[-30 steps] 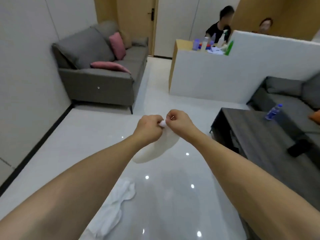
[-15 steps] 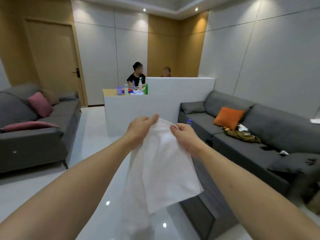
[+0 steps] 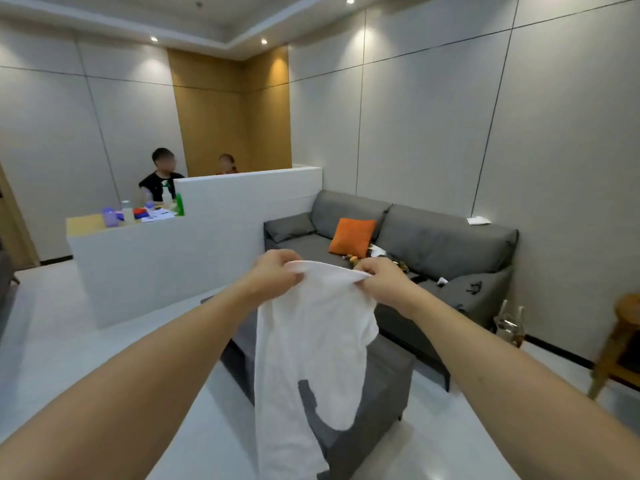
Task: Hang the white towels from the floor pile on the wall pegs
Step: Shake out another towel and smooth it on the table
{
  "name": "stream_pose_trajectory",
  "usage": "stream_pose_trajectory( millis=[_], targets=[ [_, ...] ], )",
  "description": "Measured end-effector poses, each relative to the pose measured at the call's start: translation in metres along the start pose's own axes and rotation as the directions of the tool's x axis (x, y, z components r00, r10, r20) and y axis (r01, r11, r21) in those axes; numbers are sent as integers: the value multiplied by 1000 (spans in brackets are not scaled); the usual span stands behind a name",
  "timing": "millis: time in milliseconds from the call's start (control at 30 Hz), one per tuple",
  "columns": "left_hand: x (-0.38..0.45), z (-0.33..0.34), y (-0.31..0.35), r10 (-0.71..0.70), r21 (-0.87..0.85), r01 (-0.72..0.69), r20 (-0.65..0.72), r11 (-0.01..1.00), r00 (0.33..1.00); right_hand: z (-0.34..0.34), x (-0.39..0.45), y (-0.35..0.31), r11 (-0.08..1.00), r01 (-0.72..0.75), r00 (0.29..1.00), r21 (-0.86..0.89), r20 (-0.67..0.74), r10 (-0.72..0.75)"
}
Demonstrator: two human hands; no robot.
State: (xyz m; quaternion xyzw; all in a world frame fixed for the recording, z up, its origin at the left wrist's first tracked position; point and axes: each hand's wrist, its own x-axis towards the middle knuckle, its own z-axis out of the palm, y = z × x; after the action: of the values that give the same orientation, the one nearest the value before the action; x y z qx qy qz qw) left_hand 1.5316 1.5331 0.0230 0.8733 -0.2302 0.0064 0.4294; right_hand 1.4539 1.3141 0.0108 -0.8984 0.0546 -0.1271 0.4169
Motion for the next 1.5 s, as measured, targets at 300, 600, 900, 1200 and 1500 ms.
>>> stream_pose_trajectory(
  millis=[300, 600, 900, 1200, 1500],
  targets=[
    [131, 166, 66, 124, -234, -84, 161, 969, 979, -99, 73, 72, 972, -85, 983, -219, -177, 46],
    [286, 222, 118, 225, -228, -145, 381, 963, 897, -196, 203, 157, 993, -119, 929, -1, -354, 111],
    [363, 273, 146, 174, -387, -120, 108, 914, 979, -229, 286, 216, 932, -88, 995, 352, -11, 98],
    [402, 286, 160, -50, -351, -39, -241, 936, 969, -244, 358, 242, 861, -9, 983, 509, 162, -85],
    [395, 288, 173, -107, -307, -9, -359, 952, 927, -245, 390, 233, 864, 272, 904, 423, 195, -381]
  ],
)
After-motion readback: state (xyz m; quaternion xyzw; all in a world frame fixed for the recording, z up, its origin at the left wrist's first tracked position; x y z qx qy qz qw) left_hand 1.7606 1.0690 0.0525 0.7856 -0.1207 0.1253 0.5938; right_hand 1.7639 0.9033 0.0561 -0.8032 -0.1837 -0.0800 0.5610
